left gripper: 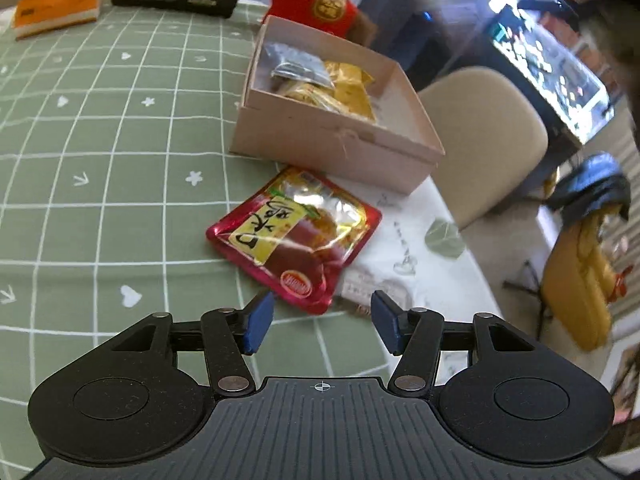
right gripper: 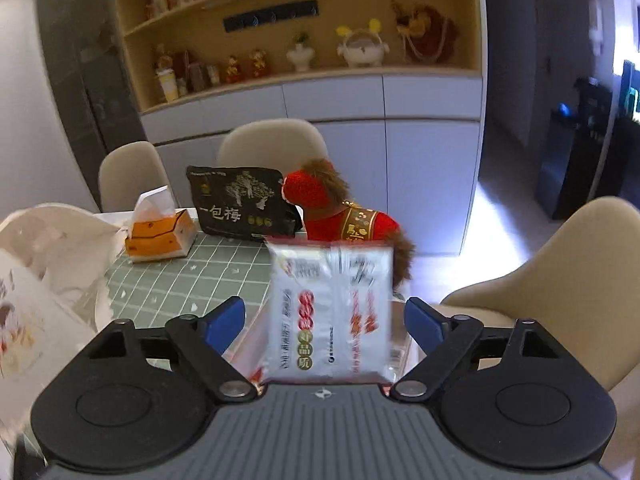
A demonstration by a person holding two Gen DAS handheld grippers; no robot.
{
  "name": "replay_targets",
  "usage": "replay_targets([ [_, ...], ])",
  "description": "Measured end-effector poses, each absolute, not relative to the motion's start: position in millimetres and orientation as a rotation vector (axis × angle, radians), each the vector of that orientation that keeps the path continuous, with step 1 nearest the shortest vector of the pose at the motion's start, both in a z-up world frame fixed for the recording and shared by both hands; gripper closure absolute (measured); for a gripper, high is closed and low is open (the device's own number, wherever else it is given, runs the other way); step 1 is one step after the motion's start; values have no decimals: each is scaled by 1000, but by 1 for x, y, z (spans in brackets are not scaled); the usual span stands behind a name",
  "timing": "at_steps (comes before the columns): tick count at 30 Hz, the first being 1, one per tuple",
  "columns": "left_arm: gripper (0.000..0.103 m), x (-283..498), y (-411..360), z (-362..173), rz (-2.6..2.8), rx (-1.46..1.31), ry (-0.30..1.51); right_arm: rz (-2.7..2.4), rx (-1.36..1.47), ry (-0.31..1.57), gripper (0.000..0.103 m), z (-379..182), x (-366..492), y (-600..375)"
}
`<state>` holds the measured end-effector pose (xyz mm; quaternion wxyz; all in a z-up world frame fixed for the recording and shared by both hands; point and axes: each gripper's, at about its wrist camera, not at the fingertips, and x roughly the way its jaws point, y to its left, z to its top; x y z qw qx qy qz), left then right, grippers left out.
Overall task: Organize snacks
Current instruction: 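Move the right gripper toward the red pouch while the left gripper withdraws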
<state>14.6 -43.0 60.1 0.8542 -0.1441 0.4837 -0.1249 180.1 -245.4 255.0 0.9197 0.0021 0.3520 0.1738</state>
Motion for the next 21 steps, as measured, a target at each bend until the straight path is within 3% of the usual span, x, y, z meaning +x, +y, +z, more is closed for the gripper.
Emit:
replay_targets([
  [4, 47, 11, -40, 53, -261, -273, 1025, 390, 22, 760, 16, 230, 167, -250],
  [9, 51, 18, -29, 44, -230, -346, 1065, 384, -76, 888, 16, 156, 132, -258],
  [15, 52, 12, -4, 50, -109, -395, 1012, 438, 174, 1165, 16, 80, 116, -245],
  [20, 52, -6, 18, 50, -14, -347, 1033, 367, 254, 1250, 16, 55, 114, -198],
  [21, 52, -11, 23, 49, -7, -350, 1036, 337, 245, 1250, 9, 51, 115, -187],
])
